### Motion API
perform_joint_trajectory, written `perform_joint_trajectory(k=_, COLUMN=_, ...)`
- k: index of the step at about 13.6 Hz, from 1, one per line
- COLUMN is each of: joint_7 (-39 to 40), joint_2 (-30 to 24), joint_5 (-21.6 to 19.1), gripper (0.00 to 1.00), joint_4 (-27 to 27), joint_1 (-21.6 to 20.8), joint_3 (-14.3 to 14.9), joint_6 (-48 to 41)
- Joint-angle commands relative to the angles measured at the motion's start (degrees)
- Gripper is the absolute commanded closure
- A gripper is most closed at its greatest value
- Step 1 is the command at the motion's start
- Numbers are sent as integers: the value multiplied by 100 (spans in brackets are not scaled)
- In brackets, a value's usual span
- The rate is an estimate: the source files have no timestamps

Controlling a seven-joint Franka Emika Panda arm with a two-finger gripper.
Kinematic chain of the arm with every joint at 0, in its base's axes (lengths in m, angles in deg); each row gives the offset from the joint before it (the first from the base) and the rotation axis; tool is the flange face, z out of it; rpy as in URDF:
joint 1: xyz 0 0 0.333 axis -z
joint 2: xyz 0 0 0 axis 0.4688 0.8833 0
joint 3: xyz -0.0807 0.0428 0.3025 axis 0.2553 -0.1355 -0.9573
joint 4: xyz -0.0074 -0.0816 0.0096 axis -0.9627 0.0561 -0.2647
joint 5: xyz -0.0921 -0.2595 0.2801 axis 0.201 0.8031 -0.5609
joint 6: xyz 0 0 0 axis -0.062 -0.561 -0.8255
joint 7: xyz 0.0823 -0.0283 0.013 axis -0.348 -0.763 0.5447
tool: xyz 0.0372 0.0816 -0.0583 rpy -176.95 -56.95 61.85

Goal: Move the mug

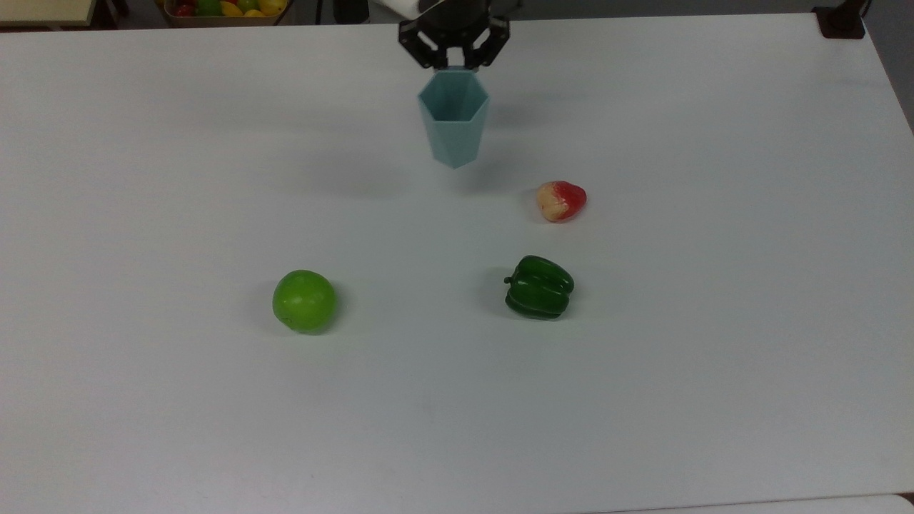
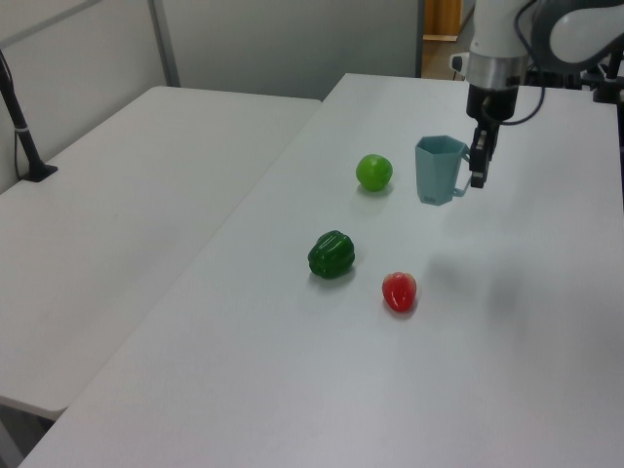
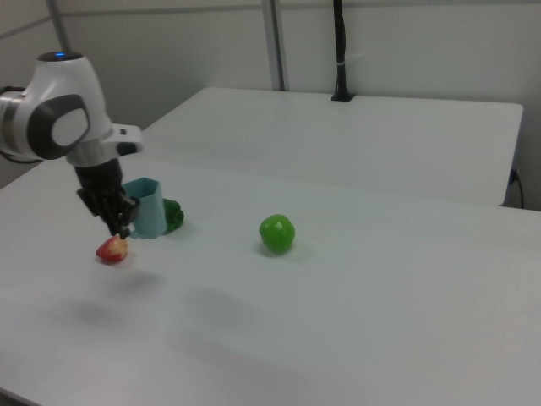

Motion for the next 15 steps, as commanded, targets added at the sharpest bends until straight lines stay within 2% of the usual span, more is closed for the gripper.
perform_joint_trajectory(k=1, joint_7=260, joint_2=448, joint_5=66, gripper=100, joint_4=340, joint_1=419, joint_3=22, joint_6=148)
perform_joint_trajectory(k=5, joint_7=269, joint_2=844, joint_5=347, gripper=100, joint_4=332, joint_1=692, joint_3=57, joint_6=493)
perform_joint_trajectory(k=8, joint_7=383, joint_2=818, joint_5=444, gripper=100, joint_4=130, joint_1=780, joint_3=154, joint_6=484)
perform_joint_trajectory(k=11, joint_7=532, joint_2=564, joint_5=462, gripper=100, joint_4=-396, joint_1=798, joint_3=250, joint_6=484)
perform_joint_trajectory(k=15, joint_7=542, joint_2=607, joint_5=462, gripper=97, joint_4=-530, joint_1=824, joint_3=251, joint_6=528)
